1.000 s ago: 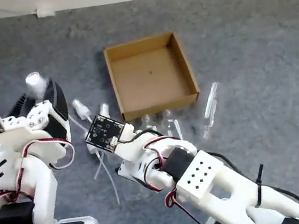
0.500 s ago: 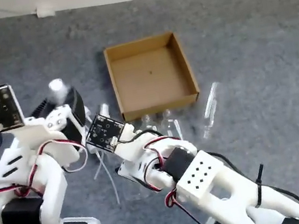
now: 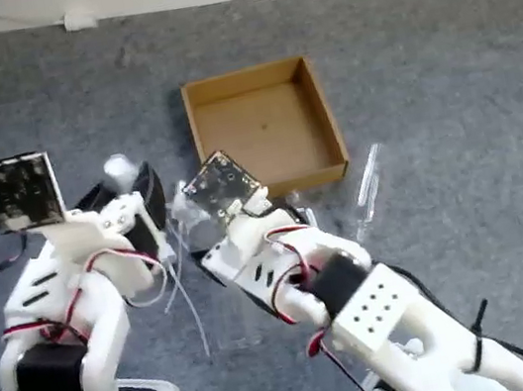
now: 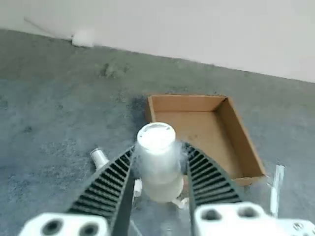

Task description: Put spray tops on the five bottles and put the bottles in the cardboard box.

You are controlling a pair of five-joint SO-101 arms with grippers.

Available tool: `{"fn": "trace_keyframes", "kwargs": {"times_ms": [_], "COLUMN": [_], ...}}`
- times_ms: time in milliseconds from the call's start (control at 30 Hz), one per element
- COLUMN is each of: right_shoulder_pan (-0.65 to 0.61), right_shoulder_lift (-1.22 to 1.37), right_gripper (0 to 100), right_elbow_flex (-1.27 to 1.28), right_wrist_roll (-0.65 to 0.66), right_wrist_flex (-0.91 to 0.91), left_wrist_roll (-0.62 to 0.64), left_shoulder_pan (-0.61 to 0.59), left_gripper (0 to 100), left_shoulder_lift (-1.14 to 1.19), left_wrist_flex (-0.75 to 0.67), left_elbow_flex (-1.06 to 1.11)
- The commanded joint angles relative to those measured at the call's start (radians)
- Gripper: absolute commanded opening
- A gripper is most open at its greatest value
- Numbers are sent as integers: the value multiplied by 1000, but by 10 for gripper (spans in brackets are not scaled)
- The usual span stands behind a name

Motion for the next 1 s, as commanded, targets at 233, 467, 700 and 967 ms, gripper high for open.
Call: {"fn": "trace_keyframes", "kwargs": {"times_ms": [233, 467, 700, 967], "right_shoulder_pan": [-47, -45, -5, 15], "right_shoulder_lift": [-131, -213, -265, -271], "right_gripper": [4, 4, 4, 4], "right_elbow_flex": [76, 188, 252, 254], "right_wrist_roll": [-21, -21, -23, -23], "right_wrist_flex": [-61, -315, -394, -392], "left_wrist_roll": [-8, -9, -29, -68], "left_shoulder_pan": [58, 114, 136, 222], "left_gripper": [3, 3, 3, 3], "left_shoulder_lift": [4, 4, 4, 5], "left_wrist_flex": [6, 8, 2, 0], "left_elbow_flex": [2, 13, 68, 108]}}
